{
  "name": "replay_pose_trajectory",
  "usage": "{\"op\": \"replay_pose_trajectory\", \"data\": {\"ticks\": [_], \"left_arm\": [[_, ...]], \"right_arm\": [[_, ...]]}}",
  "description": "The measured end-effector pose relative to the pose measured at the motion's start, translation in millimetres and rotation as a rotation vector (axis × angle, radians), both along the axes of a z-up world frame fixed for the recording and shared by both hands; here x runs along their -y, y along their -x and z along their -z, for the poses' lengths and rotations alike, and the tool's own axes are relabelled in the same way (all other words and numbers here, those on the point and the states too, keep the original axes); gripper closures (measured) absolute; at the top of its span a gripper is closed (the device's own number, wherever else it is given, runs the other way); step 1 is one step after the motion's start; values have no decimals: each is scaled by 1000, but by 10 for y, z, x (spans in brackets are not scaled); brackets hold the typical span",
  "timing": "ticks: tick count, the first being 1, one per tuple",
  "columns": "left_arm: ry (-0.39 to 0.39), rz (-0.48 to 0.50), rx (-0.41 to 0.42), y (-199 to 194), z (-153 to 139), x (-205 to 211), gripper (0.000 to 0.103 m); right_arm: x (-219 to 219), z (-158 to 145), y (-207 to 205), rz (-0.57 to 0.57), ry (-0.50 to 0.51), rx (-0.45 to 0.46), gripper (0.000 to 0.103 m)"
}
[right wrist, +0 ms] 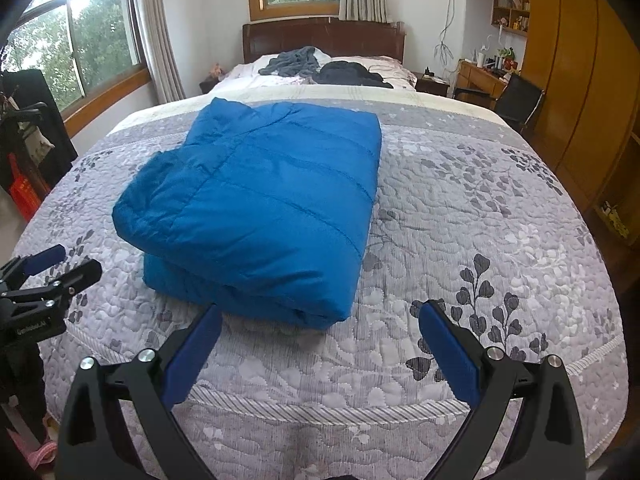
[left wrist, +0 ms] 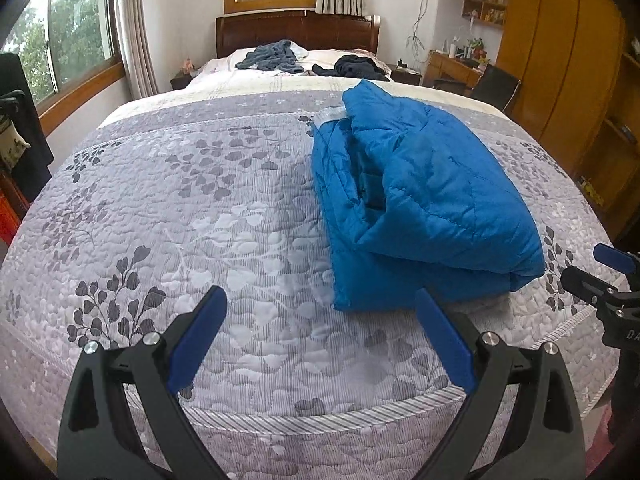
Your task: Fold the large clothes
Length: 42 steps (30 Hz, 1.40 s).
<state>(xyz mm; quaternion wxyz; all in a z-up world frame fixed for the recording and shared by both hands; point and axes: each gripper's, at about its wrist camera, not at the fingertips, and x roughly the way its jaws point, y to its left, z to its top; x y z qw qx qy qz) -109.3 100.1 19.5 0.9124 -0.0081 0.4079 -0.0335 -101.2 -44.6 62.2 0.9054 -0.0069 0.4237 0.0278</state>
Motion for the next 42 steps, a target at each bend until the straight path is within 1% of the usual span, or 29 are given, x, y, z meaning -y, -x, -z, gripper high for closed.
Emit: {"op": "replay_pose_trajectory", "data": {"ticks": [42], "left_arm": [[-5,7,-3,3,-13,27,8]], "right_arm": [[18,49,-35,-2,-2,-15,4]]}}
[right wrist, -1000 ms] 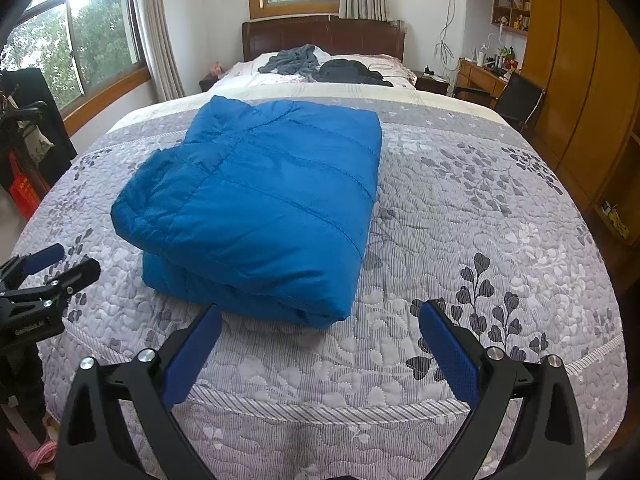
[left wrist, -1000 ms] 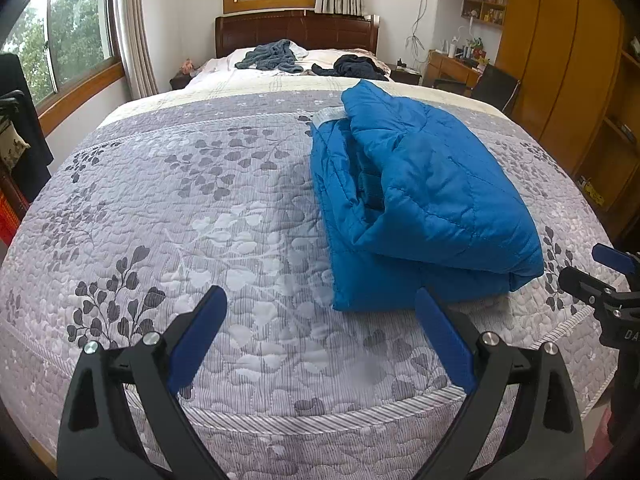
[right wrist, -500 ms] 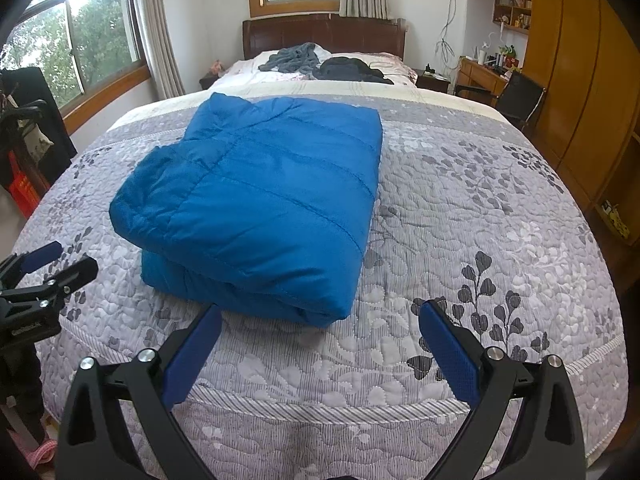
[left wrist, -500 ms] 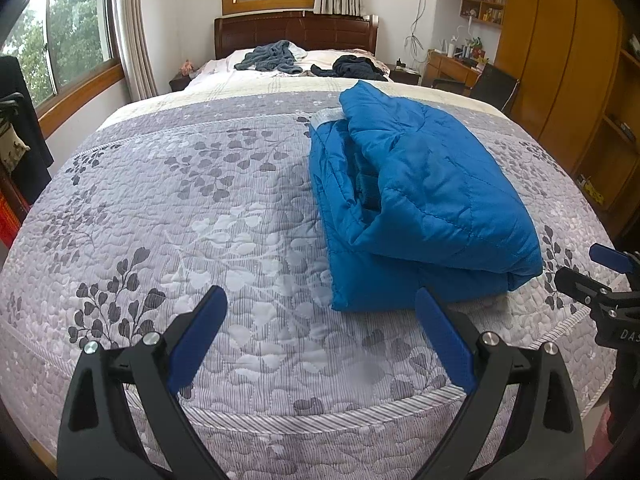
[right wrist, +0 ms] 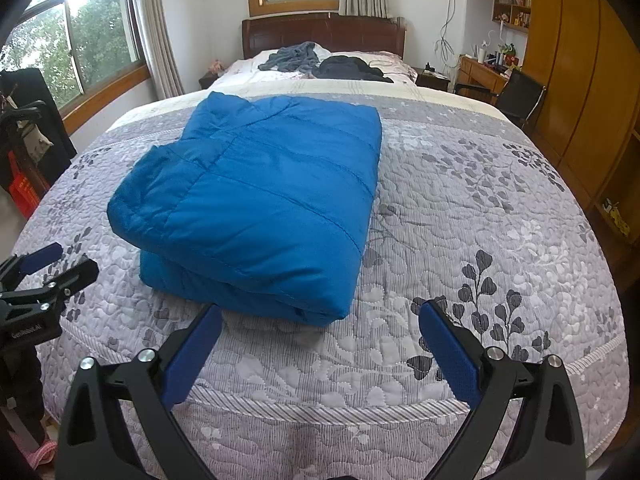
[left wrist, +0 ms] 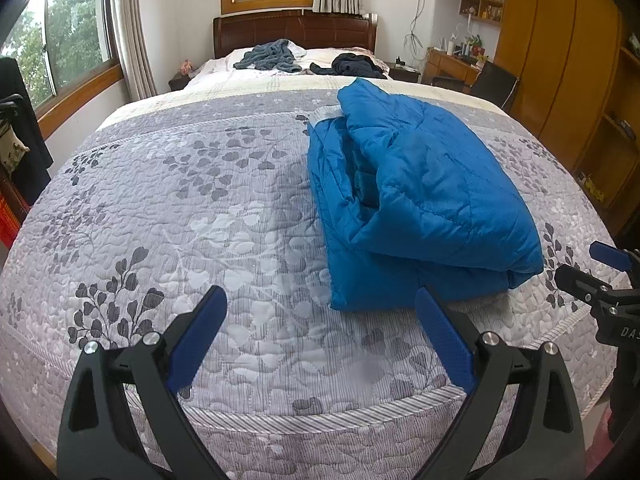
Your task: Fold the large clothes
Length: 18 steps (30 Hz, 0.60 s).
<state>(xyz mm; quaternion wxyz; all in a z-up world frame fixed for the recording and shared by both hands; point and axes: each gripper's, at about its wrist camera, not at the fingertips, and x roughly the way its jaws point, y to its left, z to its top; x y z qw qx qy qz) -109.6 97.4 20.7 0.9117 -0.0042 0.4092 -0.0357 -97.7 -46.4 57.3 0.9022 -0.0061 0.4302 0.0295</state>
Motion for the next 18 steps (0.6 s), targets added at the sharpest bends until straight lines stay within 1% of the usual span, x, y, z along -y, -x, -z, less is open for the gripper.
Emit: {"op": "replay_pose_trajectory", "data": {"ticks": [18], "left_arm": [[-3,2,-1,1,4,8,8]], "right_arm": [[-10,19,-38,-10,-4,-8,4]]}}
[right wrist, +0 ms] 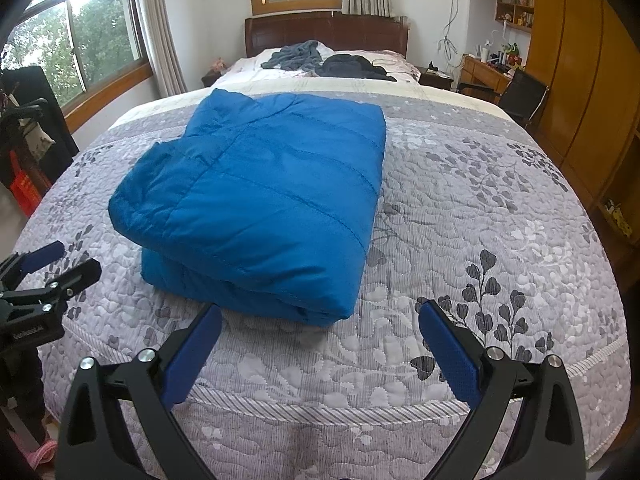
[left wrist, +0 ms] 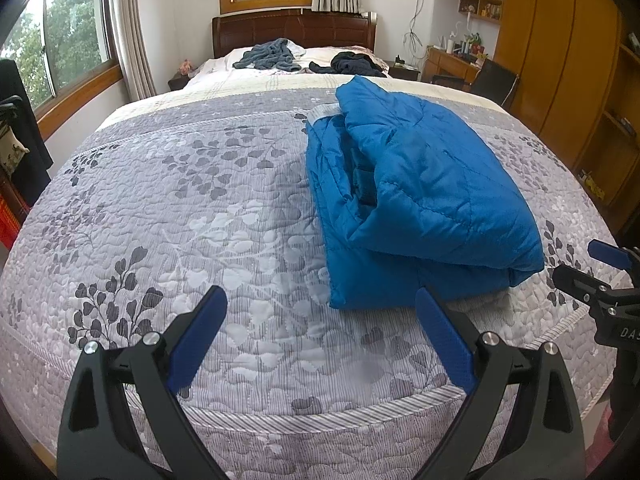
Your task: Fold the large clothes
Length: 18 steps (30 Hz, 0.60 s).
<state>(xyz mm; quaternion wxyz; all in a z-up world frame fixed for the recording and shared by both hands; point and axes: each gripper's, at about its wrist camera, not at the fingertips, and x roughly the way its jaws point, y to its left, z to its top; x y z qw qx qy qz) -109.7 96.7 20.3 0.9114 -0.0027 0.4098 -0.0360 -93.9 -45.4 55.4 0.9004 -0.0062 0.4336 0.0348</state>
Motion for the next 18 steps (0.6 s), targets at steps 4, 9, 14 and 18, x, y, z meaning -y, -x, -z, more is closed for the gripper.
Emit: {"op": "replay_pose_trajectory", "data": {"ticks": [4,9,14,18], "left_arm": [[0,0,0,-1,-1,1,8],[-1,3,-1,-3,8,-1,8],[-2,3,-2,-5,10,-1,8],[-2,4,-2,-4,9,0,8]], "right_arm": [[1,4,-8,-2,-4,-1,4],[-10,21,-10,-4,-5,-3,4],[7,35,-25,-2,-18,-15,4],[16,41,-28,-2,-21,-18,4]]}}
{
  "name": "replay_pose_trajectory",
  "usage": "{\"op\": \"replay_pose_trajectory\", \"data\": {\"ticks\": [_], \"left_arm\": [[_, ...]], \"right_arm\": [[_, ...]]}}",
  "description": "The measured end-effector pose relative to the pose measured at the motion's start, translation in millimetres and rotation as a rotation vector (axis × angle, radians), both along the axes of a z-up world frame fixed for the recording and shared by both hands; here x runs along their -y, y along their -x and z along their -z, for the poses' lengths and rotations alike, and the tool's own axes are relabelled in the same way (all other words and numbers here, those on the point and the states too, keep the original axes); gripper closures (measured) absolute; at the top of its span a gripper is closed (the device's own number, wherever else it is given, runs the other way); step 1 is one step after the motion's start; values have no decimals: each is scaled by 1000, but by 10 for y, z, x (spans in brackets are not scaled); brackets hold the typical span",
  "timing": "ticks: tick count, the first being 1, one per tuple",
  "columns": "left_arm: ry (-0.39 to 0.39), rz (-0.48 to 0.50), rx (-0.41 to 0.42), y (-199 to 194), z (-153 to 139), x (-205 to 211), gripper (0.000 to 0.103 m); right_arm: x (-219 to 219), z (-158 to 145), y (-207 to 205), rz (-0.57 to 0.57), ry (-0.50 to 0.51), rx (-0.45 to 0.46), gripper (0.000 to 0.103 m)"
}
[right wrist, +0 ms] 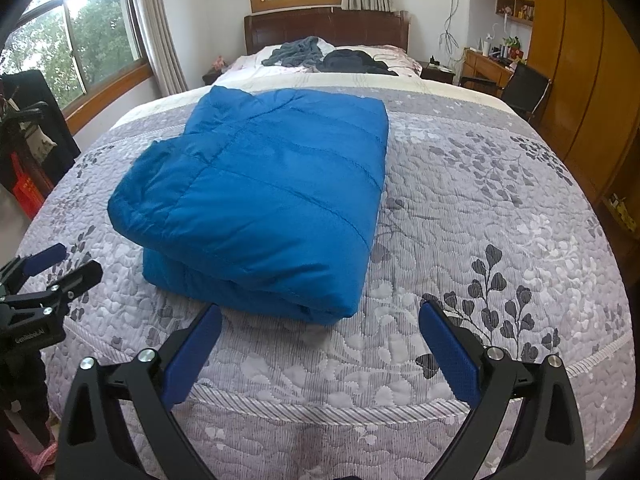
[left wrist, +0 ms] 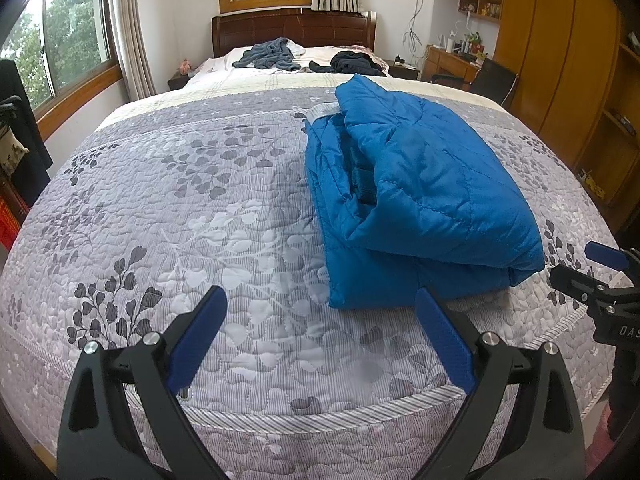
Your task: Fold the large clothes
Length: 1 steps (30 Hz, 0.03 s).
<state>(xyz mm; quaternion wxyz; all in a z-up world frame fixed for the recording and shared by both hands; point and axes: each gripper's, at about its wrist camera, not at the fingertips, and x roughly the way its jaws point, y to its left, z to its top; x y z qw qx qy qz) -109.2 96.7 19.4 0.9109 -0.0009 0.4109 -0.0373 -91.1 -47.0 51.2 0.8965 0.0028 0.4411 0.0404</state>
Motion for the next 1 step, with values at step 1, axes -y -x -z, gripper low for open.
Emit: {"op": "replay_pose_trajectory", "data": {"ticks": [1], "left_arm": [[0,0,0,1,-1,1,8]], "right_arm": [[-1,0,-1,-1,1,0,4]]}}
